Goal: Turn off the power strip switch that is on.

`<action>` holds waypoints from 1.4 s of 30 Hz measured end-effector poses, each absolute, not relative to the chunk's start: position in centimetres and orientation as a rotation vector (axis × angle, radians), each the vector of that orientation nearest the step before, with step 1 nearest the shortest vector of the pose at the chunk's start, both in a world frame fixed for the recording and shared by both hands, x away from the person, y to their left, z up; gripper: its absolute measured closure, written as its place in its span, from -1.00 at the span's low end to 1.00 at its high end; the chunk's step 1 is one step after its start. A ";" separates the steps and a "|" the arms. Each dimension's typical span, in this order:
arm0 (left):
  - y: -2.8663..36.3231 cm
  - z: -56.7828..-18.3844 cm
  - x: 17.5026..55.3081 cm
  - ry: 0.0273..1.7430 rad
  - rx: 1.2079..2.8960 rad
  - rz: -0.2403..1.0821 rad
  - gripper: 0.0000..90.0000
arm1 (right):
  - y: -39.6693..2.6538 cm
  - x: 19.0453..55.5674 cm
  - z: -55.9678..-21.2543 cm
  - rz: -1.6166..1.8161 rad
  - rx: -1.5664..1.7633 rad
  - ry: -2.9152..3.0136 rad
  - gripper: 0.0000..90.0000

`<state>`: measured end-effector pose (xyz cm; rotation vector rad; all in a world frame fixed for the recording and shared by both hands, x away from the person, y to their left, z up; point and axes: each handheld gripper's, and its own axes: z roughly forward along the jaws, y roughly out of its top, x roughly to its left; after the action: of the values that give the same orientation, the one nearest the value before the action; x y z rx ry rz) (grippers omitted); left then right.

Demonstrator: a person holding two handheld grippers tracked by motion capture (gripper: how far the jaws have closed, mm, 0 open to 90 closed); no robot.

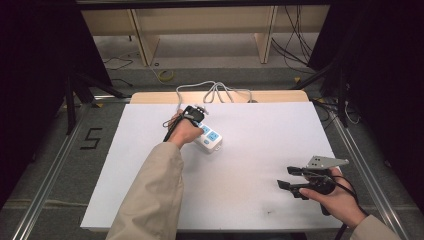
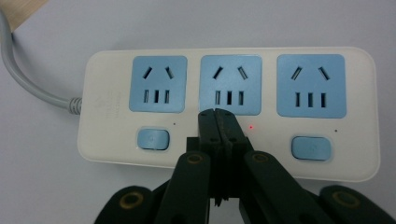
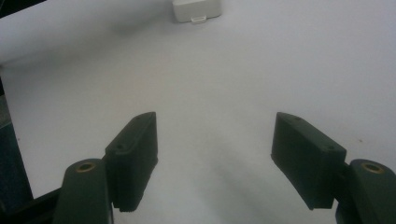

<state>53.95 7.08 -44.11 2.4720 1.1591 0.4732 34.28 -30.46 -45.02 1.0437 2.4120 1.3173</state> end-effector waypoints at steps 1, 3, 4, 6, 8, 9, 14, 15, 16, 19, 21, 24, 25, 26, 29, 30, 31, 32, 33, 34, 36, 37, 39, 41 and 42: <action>7.0 -44.1 53.9 1.157 2.477 0.479 1.00 | -30.4 34.3 -45.0 1.318 1.043 2.413 -0.29; 6.9 -44.1 53.8 1.150 2.483 0.487 1.00 | -30.4 34.3 -45.0 1.319 1.044 2.412 -0.29; 7.0 -44.0 53.8 1.145 2.475 0.504 1.00 | -30.4 34.2 -45.0 1.319 1.047 2.411 -0.29; 7.1 -43.8 53.8 1.149 2.465 0.493 1.00 | -30.5 34.3 -45.0 1.319 1.045 2.410 -0.29; 7.4 -43.9 53.8 1.150 2.469 0.506 1.00 | -30.5 34.3 -45.0 1.318 1.044 2.411 -0.29; 7.6 -43.9 53.7 1.159 2.452 0.504 1.00 | -30.5 34.3 -45.0 1.318 1.046 2.411 -0.29; 8.4 -43.3 53.4 1.166 2.392 0.512 1.00 | -30.5 34.3 -45.0 1.319 1.049 2.410 -0.29; 8.6 -43.1 53.3 1.168 2.381 0.518 1.00 | -30.5 34.3 -45.0 1.319 1.055 2.410 -0.29; 8.8 -42.8 53.2 1.170 2.367 0.521 1.00 | -30.5 34.3 -45.0 1.315 1.052 2.412 -0.29; 9.4 -42.3 52.9 1.170 2.349 0.522 1.00 | -30.4 34.3 -45.0 1.314 1.048 2.414 -0.29; 9.7 -42.0 52.7 1.166 2.337 0.531 0.99 | -30.4 34.3 -45.0 1.313 1.049 2.414 -0.29; 10.3 -41.5 52.3 1.169 2.297 0.502 0.83 | -30.4 34.3 -45.1 1.314 1.049 2.413 -0.29; 10.5 -41.3 52.2 1.173 2.275 0.476 0.79 | -30.4 34.3 -45.1 1.315 1.050 2.413 -0.29; 10.7 -41.1 52.0 1.177 2.255 0.467 0.78 | -30.4 34.3 -45.1 1.314 1.051 2.414 -0.29; 11.2 -40.6 51.4 1.179 2.229 0.467 0.66 | -30.4 34.4 -45.1 1.316 1.050 2.412 -0.29; 11.3 -40.6 51.2 1.184 2.218 0.447 0.58 | -30.4 34.4 -45.1 1.316 1.050 2.412 -0.29; 11.4 -40.5 51.0 1.189 2.208 0.426 0.50 | -30.4 34.4 -45.1 1.315 1.052 2.414 -0.29; 11.5 -40.4 50.7 1.194 2.199 0.408 0.43 | -30.4 34.4 -45.1 1.315 1.050 2.413 -0.30; 11.6 -40.3 50.5 1.199 2.188 0.390 0.37 | -30.4 34.4 -45.1 1.315 1.051 2.412 -0.30; 11.8 -40.2 50.3 1.199 2.177 0.390 0.28 | -30.4 34.4 -45.1 1.316 1.051 2.412 -0.30; 12.3 -40.0 49.8 1.196 2.145 0.400 0.15 | -30.4 34.4 -45.1 1.315 1.055 2.412 -0.30; 12.6 -39.9 49.6 1.186 2.132 0.412 0.08 | -30.4 34.4 -45.1 1.314 1.056 2.412 -0.30; 13.1 -39.9 49.1 1.172 2.108 0.450 -0.08 | -30.4 34.4 -45.2 1.310 1.059 2.414 -0.30; 13.6 -40.0 48.6 1.185 2.113 0.485 -0.17 | -30.4 34.4 -45.2 1.313 1.058 2.413 -0.30; 13.7 -40.0 48.4 1.190 2.114 0.502 -0.19 | -30.4 34.4 -45.2 1.312 1.062 2.414 -0.31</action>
<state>48.41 13.73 -40.02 2.1136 1.1897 0.5018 34.42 -30.36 -45.21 1.0622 2.4139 1.3124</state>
